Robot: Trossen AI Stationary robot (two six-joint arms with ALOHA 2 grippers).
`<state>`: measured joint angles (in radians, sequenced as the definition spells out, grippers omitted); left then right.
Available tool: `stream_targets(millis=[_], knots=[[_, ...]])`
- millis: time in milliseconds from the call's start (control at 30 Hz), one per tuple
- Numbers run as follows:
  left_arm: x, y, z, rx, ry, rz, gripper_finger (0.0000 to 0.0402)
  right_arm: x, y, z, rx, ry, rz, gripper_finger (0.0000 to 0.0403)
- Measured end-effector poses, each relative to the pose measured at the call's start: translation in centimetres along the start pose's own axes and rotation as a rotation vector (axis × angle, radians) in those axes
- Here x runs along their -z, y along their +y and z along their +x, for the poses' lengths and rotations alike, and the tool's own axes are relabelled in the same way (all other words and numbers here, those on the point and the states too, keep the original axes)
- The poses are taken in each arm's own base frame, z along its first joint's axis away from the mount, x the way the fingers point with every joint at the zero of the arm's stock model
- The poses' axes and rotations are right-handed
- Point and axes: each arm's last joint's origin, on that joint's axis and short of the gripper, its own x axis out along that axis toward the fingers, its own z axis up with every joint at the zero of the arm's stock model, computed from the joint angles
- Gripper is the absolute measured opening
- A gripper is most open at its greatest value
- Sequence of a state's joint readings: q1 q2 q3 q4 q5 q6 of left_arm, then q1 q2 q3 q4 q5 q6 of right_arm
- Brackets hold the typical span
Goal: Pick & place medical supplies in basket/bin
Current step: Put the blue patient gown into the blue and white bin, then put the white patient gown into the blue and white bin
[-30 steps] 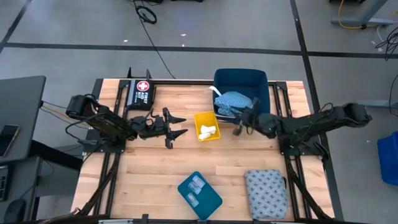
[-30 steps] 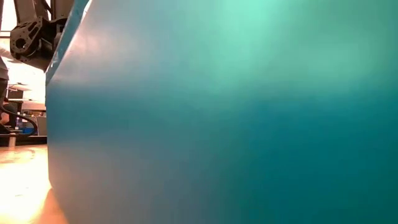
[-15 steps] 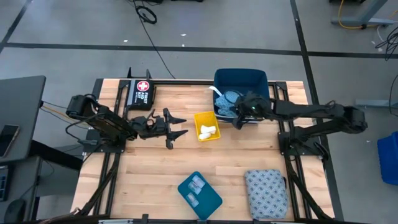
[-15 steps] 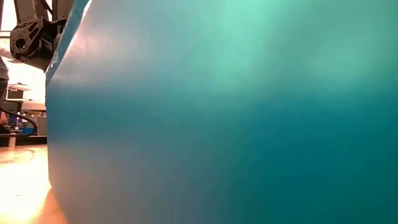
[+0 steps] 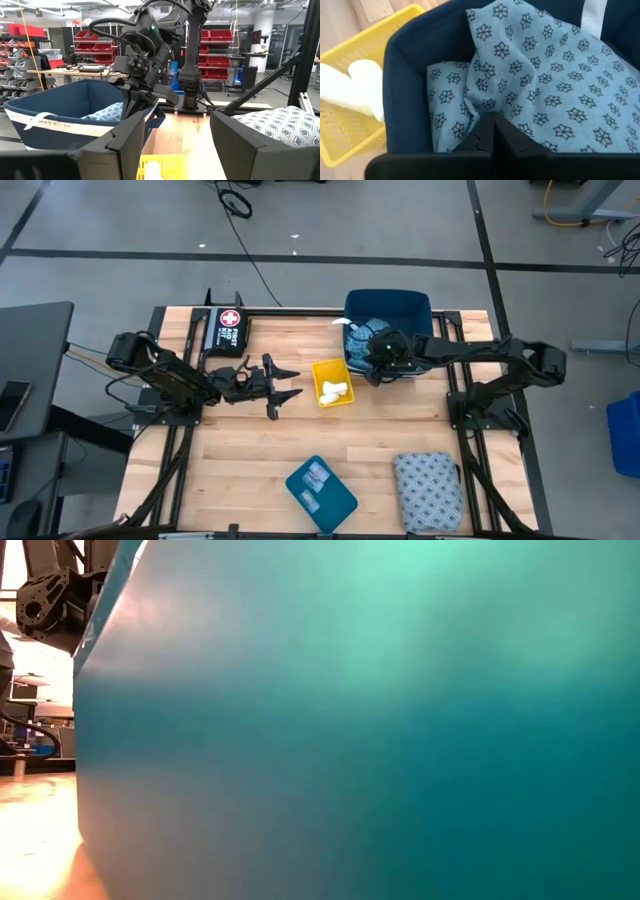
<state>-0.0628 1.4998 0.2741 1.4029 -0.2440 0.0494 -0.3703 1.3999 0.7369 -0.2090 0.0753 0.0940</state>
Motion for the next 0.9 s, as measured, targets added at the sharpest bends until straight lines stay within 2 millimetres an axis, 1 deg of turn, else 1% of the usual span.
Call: stream_targets(millis=[133,233,367,500,567,667,800,900], knots=[[0.0,0.0,0.0,0.0,0.001,-0.001,0.0213,-0.8,0.1,-1.3,0.049,-0.111,-0.036,0.0001],[0.0,0.0,0.0,0.001,0.001,0.0,0.0213,-1.6,0.3,-3.2,0.102,-0.214,-0.066,0.0001],[0.0,0.0,0.0,0.001,0.001,0.002,0.0213,-1.9,0.7,-5.1,0.165,-0.283,-0.1,0.0001],[0.1,0.0,0.0,0.001,0.01,0.005,0.0213,-1.9,1.6,-7.0,0.145,-0.339,-0.131,0.0001],[0.1,0.0,0.0,0.001,0.011,0.005,0.0213,-1.5,2.3,-7.8,0.115,-0.336,-0.156,0.0001],[0.1,0.0,0.0,0.001,0.012,0.006,0.0213,-0.3,3.6,-8.8,0.035,-0.278,-0.189,0.0001],[0.1,0.0,0.0,0.002,0.015,0.007,0.0213,1.7,5.4,-9.9,-0.132,-0.151,-0.209,0.0],[0.2,0.0,0.0,0.002,0.018,0.007,0.0213,3.2,6.8,-10.6,-0.224,-0.054,-0.213,0.0]])
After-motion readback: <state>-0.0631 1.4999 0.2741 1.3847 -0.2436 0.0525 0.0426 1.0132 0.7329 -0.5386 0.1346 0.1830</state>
